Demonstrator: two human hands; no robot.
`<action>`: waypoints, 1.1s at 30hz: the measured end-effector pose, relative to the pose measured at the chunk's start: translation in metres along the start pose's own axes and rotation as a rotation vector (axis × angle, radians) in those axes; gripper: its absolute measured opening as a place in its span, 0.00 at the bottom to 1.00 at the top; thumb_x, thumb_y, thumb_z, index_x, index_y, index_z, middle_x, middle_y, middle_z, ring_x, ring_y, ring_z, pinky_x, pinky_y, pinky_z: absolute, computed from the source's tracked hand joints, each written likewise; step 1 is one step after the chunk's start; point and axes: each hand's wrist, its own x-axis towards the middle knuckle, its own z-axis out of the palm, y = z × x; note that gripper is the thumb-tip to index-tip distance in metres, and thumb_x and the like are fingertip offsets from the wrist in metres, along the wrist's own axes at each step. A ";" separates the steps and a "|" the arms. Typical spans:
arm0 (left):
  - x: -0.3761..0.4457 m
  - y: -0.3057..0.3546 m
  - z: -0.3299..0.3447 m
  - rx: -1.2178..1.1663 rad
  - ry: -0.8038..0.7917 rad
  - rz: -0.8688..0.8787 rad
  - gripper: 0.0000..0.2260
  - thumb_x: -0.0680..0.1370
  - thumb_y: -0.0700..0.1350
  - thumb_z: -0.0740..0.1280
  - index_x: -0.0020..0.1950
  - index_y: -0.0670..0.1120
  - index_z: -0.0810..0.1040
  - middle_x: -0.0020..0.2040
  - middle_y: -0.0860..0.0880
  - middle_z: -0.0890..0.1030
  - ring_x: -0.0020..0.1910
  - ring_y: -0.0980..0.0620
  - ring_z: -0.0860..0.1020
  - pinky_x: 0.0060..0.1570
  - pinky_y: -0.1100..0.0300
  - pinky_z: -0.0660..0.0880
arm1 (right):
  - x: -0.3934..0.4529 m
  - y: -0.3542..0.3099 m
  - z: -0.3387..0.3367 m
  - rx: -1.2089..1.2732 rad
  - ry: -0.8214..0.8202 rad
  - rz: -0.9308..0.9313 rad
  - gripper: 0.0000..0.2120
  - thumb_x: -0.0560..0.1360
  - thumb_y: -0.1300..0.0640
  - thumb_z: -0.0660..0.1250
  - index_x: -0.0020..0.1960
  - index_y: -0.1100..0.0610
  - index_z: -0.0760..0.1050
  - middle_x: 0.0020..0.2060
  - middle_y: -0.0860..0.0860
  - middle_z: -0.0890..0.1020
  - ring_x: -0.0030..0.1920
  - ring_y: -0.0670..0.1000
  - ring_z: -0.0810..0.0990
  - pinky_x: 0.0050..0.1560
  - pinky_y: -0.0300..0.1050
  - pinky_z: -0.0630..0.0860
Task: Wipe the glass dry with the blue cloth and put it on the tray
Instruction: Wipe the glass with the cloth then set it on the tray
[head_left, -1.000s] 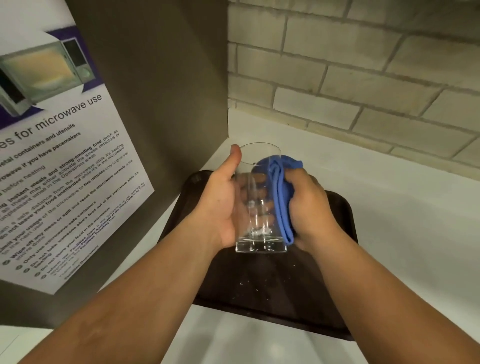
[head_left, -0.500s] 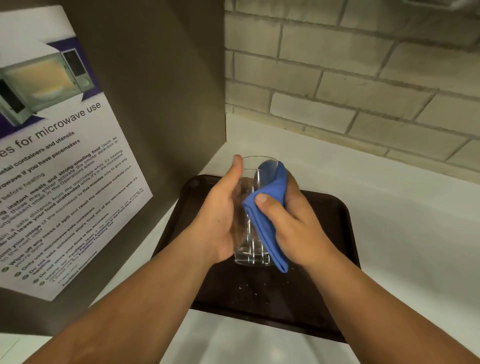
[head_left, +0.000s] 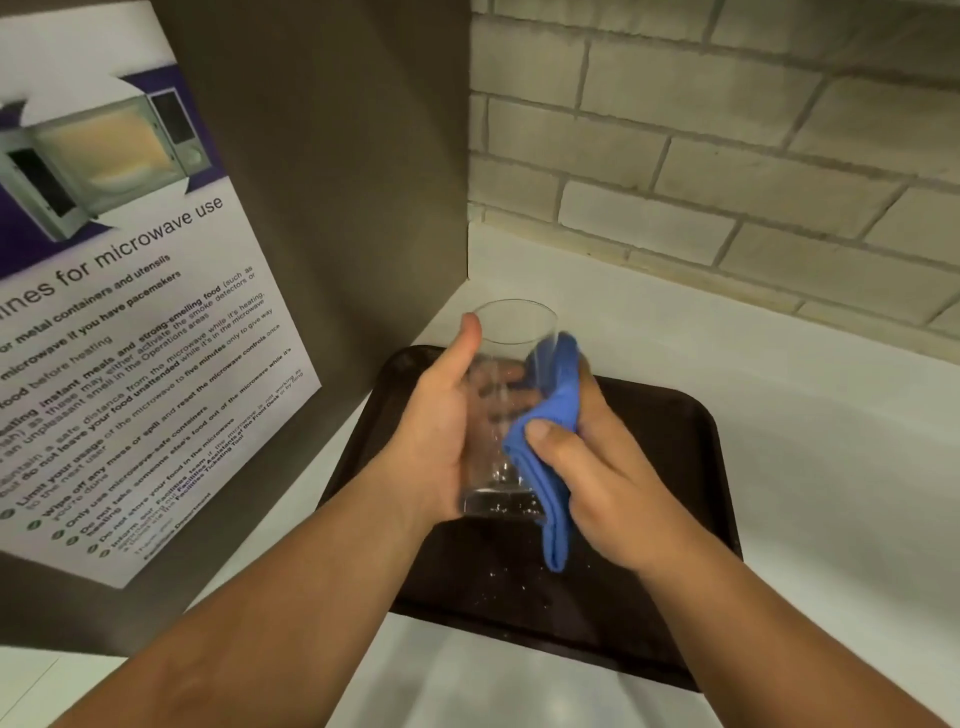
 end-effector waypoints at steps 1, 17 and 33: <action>-0.001 -0.003 0.001 0.026 -0.015 0.010 0.37 0.77 0.73 0.62 0.66 0.42 0.82 0.56 0.40 0.88 0.51 0.43 0.88 0.44 0.50 0.85 | 0.005 -0.002 0.000 -0.089 0.076 -0.041 0.17 0.77 0.45 0.61 0.65 0.45 0.70 0.52 0.56 0.81 0.54 0.52 0.82 0.57 0.45 0.79; 0.007 -0.003 0.004 0.077 0.125 -0.013 0.35 0.76 0.73 0.65 0.65 0.44 0.83 0.56 0.40 0.89 0.49 0.41 0.89 0.46 0.48 0.83 | -0.004 -0.007 0.008 -0.259 0.058 0.100 0.19 0.75 0.44 0.59 0.59 0.55 0.73 0.47 0.55 0.82 0.48 0.53 0.82 0.51 0.50 0.81; 0.009 0.000 -0.001 -0.072 -0.058 0.044 0.39 0.66 0.67 0.75 0.65 0.38 0.83 0.51 0.38 0.87 0.46 0.40 0.87 0.46 0.46 0.85 | 0.031 -0.006 -0.007 0.204 0.302 0.316 0.20 0.82 0.50 0.58 0.39 0.48 0.85 0.34 0.52 0.87 0.39 0.57 0.85 0.41 0.46 0.84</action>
